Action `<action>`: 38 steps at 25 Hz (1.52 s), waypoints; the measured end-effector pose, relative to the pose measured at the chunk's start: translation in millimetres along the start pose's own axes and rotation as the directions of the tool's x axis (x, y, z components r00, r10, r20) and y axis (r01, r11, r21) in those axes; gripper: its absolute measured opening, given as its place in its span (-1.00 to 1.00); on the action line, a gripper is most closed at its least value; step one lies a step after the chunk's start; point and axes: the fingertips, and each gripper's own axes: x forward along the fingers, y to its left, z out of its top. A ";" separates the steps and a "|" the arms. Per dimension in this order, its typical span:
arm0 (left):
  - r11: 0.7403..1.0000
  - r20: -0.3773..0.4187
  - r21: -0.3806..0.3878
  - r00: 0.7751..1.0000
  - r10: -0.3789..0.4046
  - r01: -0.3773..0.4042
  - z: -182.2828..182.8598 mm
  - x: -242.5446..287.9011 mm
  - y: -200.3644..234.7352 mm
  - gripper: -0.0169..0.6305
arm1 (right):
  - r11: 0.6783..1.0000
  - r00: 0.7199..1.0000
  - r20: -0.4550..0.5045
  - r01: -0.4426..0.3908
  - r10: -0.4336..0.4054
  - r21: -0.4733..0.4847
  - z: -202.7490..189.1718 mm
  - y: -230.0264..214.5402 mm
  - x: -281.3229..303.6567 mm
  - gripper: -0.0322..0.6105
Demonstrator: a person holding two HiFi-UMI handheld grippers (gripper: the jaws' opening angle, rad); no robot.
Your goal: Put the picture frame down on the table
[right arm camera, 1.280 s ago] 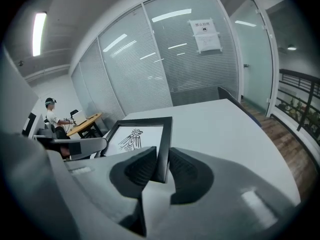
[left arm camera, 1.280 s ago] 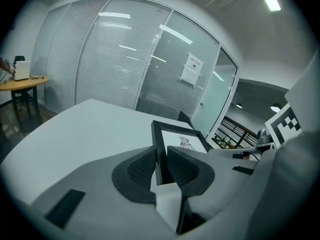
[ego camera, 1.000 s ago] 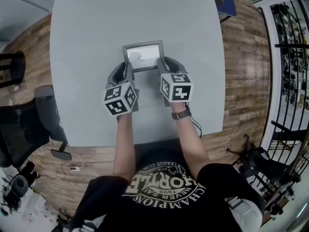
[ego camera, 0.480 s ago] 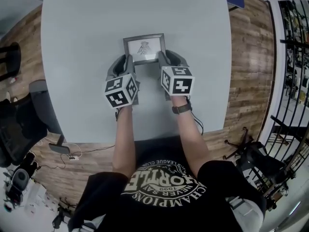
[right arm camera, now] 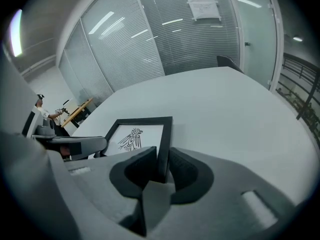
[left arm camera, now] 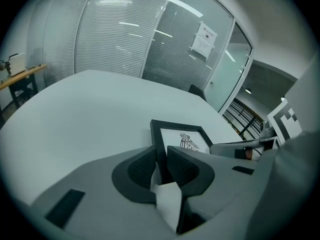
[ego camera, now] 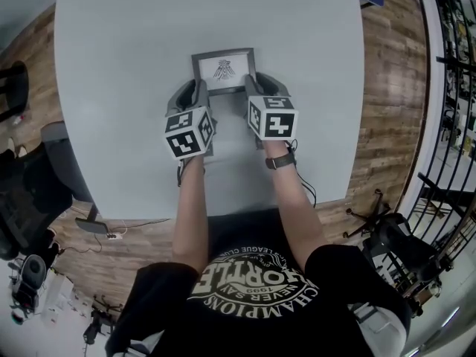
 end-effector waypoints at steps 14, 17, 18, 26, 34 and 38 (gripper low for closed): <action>0.997 -0.043 0.078 0.999 0.028 -0.024 -15.1 21.7 5.2 -0.73 | 1.000 1.000 -0.008 0.006 -0.006 -0.025 -9.4 -5.8 14.2 -0.66; 0.995 -0.039 0.088 0.998 0.040 -0.037 -17.1 17.2 4.3 -0.73 | 1.000 1.000 -0.019 -0.001 0.001 -0.025 -12.4 -3.2 12.4 -0.66; 0.996 -0.034 0.082 0.998 0.043 -0.040 -15.9 13.3 4.6 -0.73 | 1.000 1.000 -0.018 -0.004 0.004 -0.024 -12.0 -1.6 10.4 -0.66; 0.998 0.074 0.059 0.997 0.000 -0.004 15.2 -45.4 -12.6 -0.73 | 1.000 0.993 0.121 -0.008 0.012 -0.029 13.2 15.5 -45.5 -0.66; 0.992 0.239 0.121 0.970 -0.048 0.020 50.9 -139.2 -47.7 -0.73 | 0.995 0.946 0.320 -0.020 0.051 -0.099 46.6 58.0 -145.6 -0.67; 0.985 0.327 0.168 0.941 -0.084 0.030 63.1 -191.0 -68.9 -0.73 | 0.988 0.904 0.421 -0.004 0.069 -0.151 57.6 78.9 -203.1 -0.68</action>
